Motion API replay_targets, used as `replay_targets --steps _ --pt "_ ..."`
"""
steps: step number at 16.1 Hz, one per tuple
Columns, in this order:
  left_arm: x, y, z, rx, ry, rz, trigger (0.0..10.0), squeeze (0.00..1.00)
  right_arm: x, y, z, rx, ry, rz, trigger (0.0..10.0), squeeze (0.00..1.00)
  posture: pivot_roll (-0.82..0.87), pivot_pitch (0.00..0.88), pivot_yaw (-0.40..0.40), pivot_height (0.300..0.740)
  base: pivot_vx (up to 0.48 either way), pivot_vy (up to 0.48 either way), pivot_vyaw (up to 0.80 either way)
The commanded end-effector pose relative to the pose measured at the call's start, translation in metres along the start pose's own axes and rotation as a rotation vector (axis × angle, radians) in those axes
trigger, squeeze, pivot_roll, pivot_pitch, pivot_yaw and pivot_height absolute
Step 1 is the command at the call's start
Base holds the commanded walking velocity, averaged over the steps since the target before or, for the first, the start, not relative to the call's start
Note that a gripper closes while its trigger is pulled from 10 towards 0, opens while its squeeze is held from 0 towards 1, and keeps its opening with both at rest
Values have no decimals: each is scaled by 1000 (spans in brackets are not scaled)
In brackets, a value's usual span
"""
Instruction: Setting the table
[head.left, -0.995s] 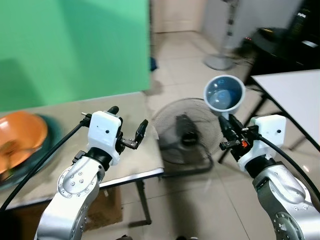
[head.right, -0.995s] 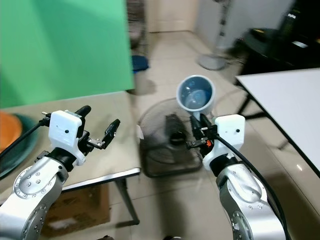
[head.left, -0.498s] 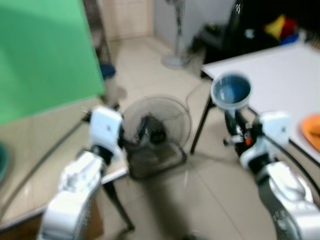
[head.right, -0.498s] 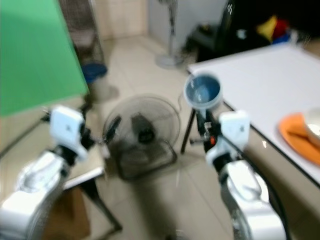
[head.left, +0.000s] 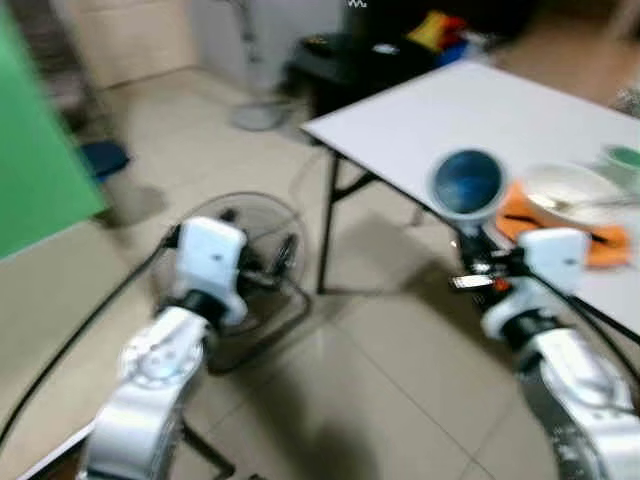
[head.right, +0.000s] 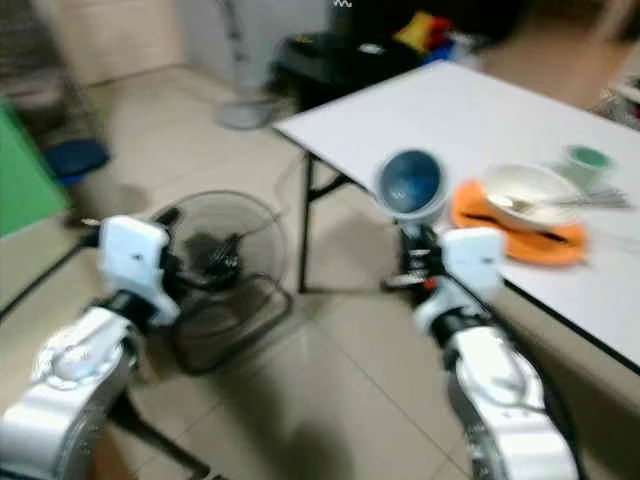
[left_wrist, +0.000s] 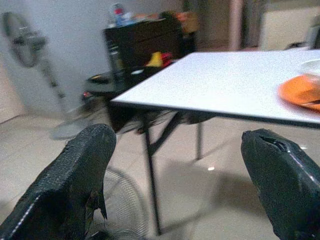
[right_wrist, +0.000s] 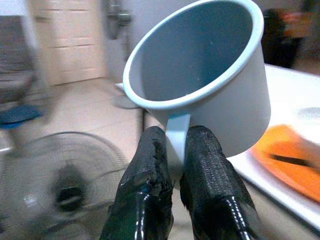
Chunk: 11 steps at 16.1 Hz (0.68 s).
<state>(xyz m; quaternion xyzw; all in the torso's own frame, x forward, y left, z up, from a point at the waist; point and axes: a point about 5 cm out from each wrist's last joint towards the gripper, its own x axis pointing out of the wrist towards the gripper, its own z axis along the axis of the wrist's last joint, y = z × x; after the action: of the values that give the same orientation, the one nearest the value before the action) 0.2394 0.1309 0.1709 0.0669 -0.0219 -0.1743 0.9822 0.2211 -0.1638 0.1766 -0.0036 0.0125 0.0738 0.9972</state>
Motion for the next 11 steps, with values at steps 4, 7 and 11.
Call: replay_targets --steps 4,7,11 --pt "0 8 0 11 0 44 10000 0 1 5 3 -3 3 11 10000 0 114 0 17 740 0 -172 -800" --pt "0 9 -1 9 1 47 10000 0 1 6 2 -5 15 8 10000 0 111 0 19 740 0 -355 -800" --pt "1 10 -1 11 1 42 10000 0 1 6 1 -3 25 1 10000 0 107 0 21 740 0 -324 -800"
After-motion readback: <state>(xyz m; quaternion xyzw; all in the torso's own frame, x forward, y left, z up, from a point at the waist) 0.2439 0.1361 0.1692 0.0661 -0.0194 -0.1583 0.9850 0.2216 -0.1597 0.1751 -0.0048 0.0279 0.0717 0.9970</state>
